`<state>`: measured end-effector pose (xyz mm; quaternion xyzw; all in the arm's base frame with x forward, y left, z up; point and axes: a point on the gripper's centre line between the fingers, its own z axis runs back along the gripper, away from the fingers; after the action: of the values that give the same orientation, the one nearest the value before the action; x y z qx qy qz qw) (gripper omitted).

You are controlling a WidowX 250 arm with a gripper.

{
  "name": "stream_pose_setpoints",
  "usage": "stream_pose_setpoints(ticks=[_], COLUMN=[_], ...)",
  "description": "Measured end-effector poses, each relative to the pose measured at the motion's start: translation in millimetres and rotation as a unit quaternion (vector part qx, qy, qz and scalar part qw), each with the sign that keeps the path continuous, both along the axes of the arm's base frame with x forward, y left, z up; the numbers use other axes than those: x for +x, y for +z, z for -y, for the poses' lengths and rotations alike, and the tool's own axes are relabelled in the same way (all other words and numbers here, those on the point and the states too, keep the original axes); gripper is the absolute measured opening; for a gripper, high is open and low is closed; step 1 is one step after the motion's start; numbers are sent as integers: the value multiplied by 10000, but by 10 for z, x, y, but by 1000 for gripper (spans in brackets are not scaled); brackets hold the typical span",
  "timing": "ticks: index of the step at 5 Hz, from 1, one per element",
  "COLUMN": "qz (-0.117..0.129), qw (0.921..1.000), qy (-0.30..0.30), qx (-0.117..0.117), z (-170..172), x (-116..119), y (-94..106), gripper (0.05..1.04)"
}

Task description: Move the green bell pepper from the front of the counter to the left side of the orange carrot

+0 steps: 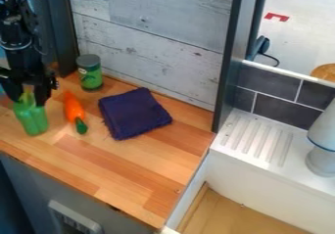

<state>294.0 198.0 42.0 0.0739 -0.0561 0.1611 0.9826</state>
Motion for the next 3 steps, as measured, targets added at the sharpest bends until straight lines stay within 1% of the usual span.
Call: stream_pose_setpoints(ticks=[1, 2, 3], qz=[4, 108, 595], qw=[10000, 9996, 9978], qy=[-4, 45, -20], qx=[-26, -264, -289], z=[3, 50, 118], x=[10, -32, -90], y=[15, 160, 700], gripper=[1012, 1007, 1005])
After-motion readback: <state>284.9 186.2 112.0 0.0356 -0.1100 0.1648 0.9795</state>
